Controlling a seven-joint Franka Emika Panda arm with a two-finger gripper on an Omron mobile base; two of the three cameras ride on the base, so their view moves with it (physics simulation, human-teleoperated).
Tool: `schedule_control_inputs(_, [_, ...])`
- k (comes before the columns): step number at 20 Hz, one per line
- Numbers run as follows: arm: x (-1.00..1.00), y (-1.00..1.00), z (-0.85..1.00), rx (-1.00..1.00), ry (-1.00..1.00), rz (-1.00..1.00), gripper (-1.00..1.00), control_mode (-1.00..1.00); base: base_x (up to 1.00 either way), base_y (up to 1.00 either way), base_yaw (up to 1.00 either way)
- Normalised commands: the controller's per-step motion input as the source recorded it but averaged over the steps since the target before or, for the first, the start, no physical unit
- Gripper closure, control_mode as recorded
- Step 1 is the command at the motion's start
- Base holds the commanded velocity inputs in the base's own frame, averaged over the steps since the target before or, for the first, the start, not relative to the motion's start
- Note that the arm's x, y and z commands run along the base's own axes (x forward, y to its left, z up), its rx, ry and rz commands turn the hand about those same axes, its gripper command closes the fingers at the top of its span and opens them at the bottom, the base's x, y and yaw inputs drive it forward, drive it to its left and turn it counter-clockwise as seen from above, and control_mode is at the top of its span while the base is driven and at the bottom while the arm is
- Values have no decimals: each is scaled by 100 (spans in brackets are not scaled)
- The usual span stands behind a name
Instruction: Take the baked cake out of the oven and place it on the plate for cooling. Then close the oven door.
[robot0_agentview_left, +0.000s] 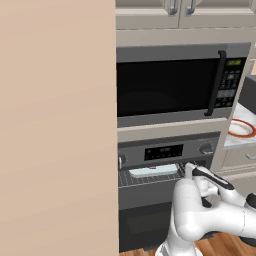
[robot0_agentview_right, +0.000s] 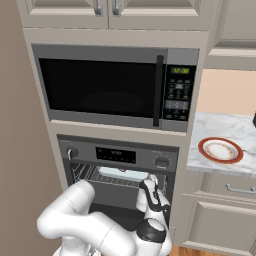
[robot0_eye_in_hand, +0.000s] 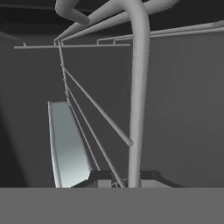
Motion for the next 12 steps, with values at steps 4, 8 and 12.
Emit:
schedule_control_inputs(4, [0, 0, 0, 0, 0, 0, 100, -100, 0, 0, 0])
schedule_control_inputs(8, [0, 0, 0, 0, 0, 0, 100, -100, 0, 0, 0])
schedule_control_inputs(12, [-2, 0, 0, 0, 0, 0, 100, -100, 0, 0, 0])
